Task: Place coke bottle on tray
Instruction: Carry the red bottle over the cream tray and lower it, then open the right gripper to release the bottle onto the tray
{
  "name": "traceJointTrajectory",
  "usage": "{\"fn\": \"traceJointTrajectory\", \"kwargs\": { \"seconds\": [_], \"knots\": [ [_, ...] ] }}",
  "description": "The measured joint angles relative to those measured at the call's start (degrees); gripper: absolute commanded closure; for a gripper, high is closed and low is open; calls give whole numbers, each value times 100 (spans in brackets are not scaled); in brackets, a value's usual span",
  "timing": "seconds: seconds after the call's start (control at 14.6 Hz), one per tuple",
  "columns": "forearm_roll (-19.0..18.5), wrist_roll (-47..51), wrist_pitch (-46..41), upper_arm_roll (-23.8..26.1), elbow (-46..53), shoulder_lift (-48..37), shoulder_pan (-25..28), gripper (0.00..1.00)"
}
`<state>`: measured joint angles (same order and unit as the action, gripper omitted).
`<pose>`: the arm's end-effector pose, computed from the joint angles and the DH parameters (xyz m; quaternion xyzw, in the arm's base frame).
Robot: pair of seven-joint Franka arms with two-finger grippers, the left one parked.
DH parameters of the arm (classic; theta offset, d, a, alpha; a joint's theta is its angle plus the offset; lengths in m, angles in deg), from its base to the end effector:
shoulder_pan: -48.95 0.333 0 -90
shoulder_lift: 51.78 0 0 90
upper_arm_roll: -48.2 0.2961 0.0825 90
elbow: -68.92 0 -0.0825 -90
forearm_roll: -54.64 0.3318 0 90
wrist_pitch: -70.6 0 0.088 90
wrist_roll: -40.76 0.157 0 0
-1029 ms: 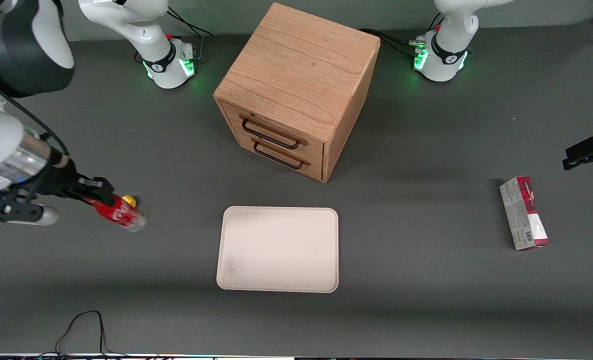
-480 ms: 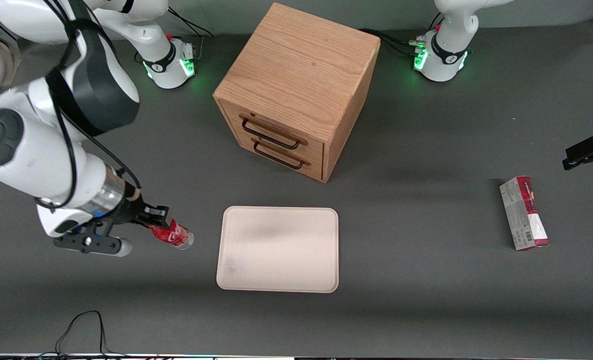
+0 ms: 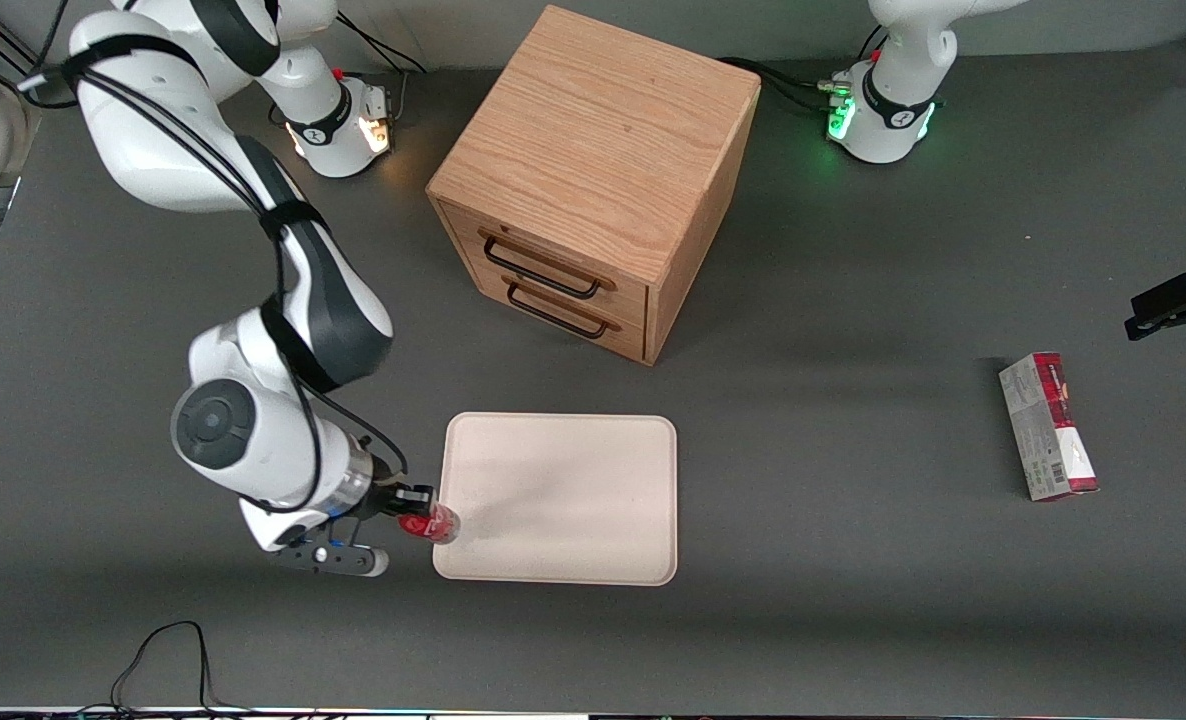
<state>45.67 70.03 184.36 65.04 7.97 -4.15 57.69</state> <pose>0.6777 0.2374 0.3095 -0.9961 0.0571 -0.0388 0.0557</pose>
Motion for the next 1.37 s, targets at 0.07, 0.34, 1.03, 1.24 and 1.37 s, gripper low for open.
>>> {"fn": "traceJointTrajectory", "kwargs": {
  "seconds": [0.07, 0.34, 1.03, 1.24, 1.37],
  "knots": [
    [-32, 0, 139, 0, -32, 83, 21, 100],
    [-141, 0, 342, 0, -157, 219, 57, 98],
    [-237, 33, 820, -14, -422, 215, 50, 0],
    [-265, 37, 862, -103, -357, 66, 29, 0],
    [-268, -64, 393, -230, -341, -289, 0, 0]
  ]
}}
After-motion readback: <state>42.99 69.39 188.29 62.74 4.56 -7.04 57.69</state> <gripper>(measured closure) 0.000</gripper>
